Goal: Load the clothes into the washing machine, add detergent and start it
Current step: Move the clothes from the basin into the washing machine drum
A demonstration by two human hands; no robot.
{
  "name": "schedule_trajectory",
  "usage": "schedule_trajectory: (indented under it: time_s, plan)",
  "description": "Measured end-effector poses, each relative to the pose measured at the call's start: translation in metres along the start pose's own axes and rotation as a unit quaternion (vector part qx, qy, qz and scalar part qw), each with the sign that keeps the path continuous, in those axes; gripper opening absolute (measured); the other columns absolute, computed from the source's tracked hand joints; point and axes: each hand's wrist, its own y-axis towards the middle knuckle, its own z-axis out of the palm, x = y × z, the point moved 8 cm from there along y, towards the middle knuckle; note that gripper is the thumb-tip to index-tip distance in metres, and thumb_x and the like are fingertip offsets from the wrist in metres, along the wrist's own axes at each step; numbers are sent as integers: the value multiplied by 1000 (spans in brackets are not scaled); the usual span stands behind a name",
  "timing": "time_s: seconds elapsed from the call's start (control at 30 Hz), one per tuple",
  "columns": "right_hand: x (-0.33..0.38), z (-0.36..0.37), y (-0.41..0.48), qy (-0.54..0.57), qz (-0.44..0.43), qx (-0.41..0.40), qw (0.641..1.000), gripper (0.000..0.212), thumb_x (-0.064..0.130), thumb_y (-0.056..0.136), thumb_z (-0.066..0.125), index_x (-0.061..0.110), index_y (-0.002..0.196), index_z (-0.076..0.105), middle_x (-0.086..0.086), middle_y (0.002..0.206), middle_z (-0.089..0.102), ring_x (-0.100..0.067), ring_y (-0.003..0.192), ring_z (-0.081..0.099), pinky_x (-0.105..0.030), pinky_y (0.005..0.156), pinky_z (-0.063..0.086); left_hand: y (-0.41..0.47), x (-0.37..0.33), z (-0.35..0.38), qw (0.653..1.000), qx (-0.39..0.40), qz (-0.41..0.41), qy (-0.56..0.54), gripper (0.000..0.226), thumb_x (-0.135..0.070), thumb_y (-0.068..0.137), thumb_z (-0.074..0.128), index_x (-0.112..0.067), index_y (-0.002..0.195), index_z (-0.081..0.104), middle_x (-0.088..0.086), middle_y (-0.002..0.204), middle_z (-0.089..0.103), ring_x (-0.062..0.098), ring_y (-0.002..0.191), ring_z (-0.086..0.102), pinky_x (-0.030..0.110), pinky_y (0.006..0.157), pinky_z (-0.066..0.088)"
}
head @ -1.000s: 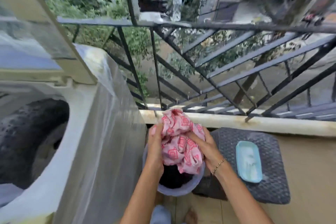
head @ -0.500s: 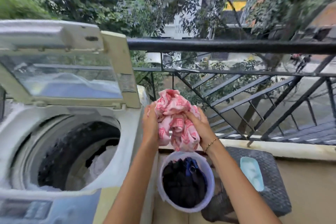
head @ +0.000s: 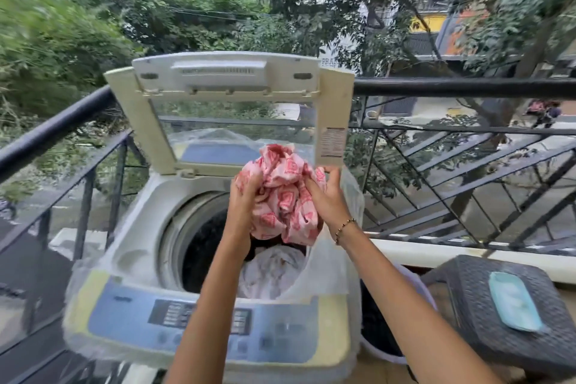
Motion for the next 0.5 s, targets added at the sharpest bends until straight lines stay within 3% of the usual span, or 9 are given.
schedule_trajectory:
  time_s: [0.13,0.2,0.23,0.27,0.33,0.4,0.5]
  plan:
    - [-11,49,-4,-74,24,30,996,35,47,90,52,25,113,36,1,102,66,-22,87,63,-32,66,47,5,23,-58,999,-22,-20,40,51,-45,85,62,-16,125,56,6,122,65,23,113,62,44,98,49]
    - [-31,69,-7,-145,56,65,986,30,38,92,51,27,117,38,-7,112,65,-27,95,63,-38,78,50,9,41,-81,992,-27,-59,108,49,-47,83,60,-18,122,59,5,121,66,20,110,62,42,99,48]
    - [-45,78,-9,-188,78,92,975,38,34,92,51,24,126,38,-11,123,60,-29,105,60,-38,86,48,10,54,-90,984,-22,-88,153,52,-46,82,58,-16,124,58,7,124,64,20,111,61,42,99,47]
    - [-60,86,-14,-222,103,124,962,50,31,91,52,19,136,34,-14,130,53,-31,113,55,-36,90,45,11,68,-98,973,-13,-124,195,56,-42,83,57,-12,131,53,12,132,58,22,116,57,42,101,45]
    - [-84,96,-24,-256,152,185,937,65,26,89,54,11,144,24,-11,125,51,-30,114,53,-34,85,42,7,97,-112,946,-6,-206,249,63,-31,92,56,-4,145,33,17,148,40,29,131,44,42,109,37]
    - [-98,99,-33,-280,175,219,918,60,21,90,53,9,143,28,-8,120,55,-28,111,55,-34,87,44,1,114,-120,932,-14,-245,265,60,-26,96,51,-4,147,28,13,152,34,27,137,37,37,113,31]
    - [-102,92,-39,-282,176,227,916,42,23,93,49,12,133,43,-10,125,57,-22,106,57,-31,87,45,-5,123,-117,929,-5,-250,273,45,-26,97,47,-8,139,44,10,143,46,24,129,45,32,102,36]
